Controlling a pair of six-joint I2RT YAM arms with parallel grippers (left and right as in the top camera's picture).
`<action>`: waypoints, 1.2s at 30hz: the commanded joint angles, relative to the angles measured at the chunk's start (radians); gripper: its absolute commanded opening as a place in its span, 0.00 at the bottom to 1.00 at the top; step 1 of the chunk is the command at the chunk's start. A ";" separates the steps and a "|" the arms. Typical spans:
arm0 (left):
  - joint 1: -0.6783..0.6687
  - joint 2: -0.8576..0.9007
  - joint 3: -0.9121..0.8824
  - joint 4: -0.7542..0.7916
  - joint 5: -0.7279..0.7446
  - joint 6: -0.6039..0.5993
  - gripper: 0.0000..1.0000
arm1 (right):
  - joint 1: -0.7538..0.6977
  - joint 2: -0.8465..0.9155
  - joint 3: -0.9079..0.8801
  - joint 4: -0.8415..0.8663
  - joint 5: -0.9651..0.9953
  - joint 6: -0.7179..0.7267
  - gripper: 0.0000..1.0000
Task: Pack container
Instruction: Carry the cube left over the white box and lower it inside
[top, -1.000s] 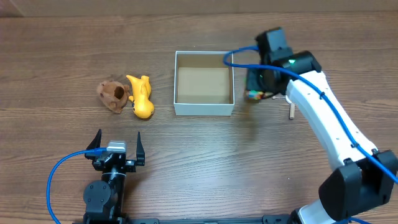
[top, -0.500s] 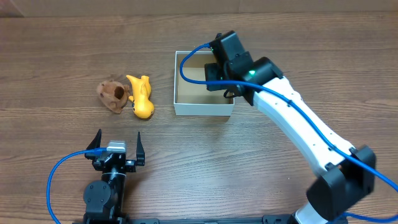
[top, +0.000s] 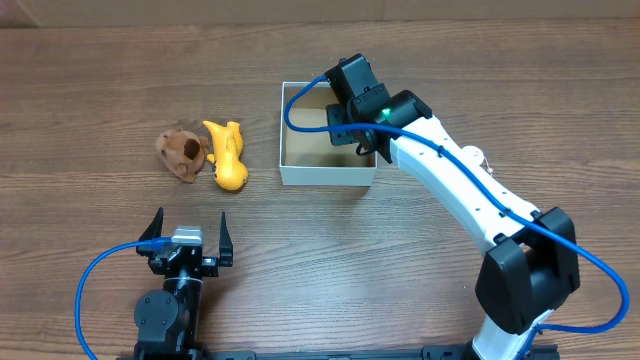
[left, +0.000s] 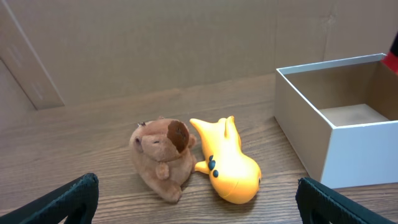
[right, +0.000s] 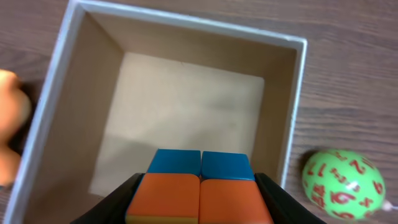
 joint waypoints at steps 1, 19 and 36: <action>0.008 -0.005 -0.006 0.003 0.011 0.015 1.00 | -0.008 0.058 0.024 -0.024 0.029 -0.010 0.52; 0.008 -0.005 -0.006 0.003 0.011 0.015 1.00 | -0.007 0.082 0.025 -0.132 0.002 -0.003 0.53; 0.008 -0.005 -0.006 0.003 0.012 0.015 1.00 | -0.007 0.103 0.023 -0.091 -0.057 0.019 0.53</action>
